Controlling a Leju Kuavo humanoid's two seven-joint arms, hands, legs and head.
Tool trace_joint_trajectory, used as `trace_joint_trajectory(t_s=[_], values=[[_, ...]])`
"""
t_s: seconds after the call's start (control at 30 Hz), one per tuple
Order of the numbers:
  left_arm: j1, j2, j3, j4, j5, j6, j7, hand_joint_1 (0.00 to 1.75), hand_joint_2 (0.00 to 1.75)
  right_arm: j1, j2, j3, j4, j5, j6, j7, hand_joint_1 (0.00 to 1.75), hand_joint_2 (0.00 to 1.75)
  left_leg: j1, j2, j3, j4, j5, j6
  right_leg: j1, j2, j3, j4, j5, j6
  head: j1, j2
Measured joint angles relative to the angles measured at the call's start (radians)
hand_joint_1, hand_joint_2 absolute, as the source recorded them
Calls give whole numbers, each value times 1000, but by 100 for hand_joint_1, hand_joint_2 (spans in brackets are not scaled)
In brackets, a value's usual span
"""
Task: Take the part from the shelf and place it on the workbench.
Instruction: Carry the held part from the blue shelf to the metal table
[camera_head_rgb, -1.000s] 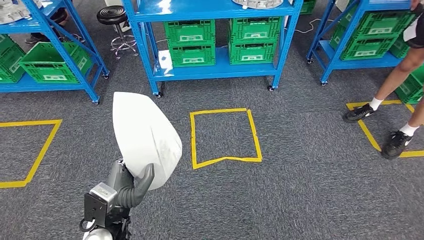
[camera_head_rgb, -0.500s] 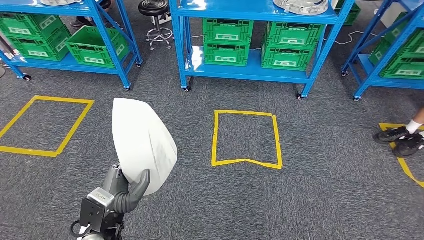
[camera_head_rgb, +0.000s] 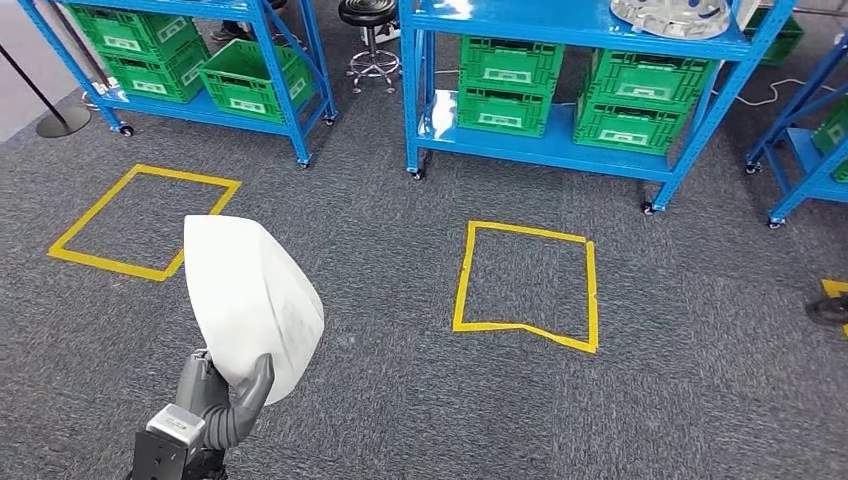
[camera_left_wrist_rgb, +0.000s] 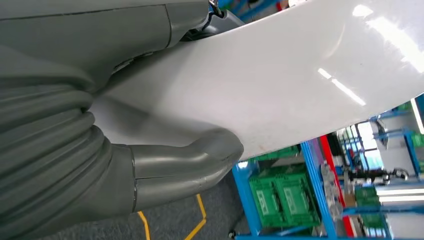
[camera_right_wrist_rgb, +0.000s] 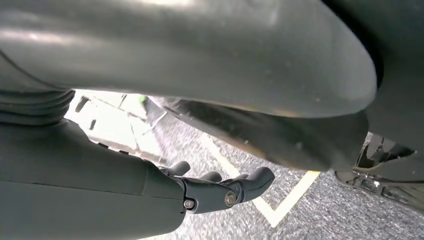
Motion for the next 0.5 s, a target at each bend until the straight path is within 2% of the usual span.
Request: trace_joint_trajectory(t_s=[0.03,0.1,0.13,0.17,0.2,0.23,0.27,0.3,0.33,0.37,0.4,0.43,0.5], values=[[6,0,0,-7,0,5,1,175,175,0,-1,3,0,1,-1,7,0,0,-3,5,8,-18,0,9,2,-6,2,0,-1,8,0,0],[19,2,1,-20,-2,10,5,175,175,-2,-2,5,0,-2,-7,25,0,0,-7,-13,4,-17,1,30,3,-19,6,-4,-1,22,-1,0],[25,2,1,-27,-5,10,8,175,175,-3,-3,5,0,-3,-12,35,0,0,-7,-22,2,-18,2,38,1,-13,7,0,-6,29,0,0],[28,2,2,-35,-7,11,11,175,175,-3,-3,5,0,-5,-18,42,0,0,-6,-31,1,-20,4,45,-1,3,2,17,-20,34,2,0],[30,2,3,-41,-9,10,14,175,175,-3,-4,5,0,-6,-23,47,0,0,-4,-40,1,-22,7,51,-2,27,-15,56,-45,36,4,0],[31,2,4,-46,-11,10,17,175,175,-3,-6,5,0,-7,-27,51,0,0,-4,-48,-1,-23,8,56,-1,53,-42,115,-78,36,6,0],[30,2,5,-49,-11,10,19,175,175,-3,-8,5,0,-8,-30,53,0,0,-5,-57,-3,-23,9,60,1,70,-75,184,-111,35,7,0],[30,2,7,-50,-12,8,19,175,175,-5,-9,5,0,-10,-32,54,0,0,-7,-67,-4,-22,9,62,4,78,-103,244,-133,33,7,0],[30,2,9,-50,-12,5,18,175,175,-8,-11,5,0,-11,-34,56,0,0,-9,-77,-4,-21,10,64,7,81,-118,275,-136,30,8,0],[30,1,11,-49,-11,-1,15,175,175,-10,-13,5,0,-12,-36,58,0,0,-11,-90,-4,-20,10,64,9,82,-115,269,-119,26,7,0],[29,-1,14,-49,-11,-7,11,175,175,-11,-15,5,0,-14,-39,61,0,0,-12,-103,-4,-18,10,64,10,87,-96,227,-86,20,8,0],[26,-3,16,-48,-10,-14,6,175,175,-11,-19,5,0,-15,-41,65,0,0,-13,-116,-5,-15,10,64,12,101,-65,159,-49,13,8,0],[14,-9,18,-42,-6,-26,-3,175,175,-7,-27,5,0,-17,-44,70,0,0,-15,-141,-10,-10,13,57,13,142,-18,45,-8,2,7,0]])
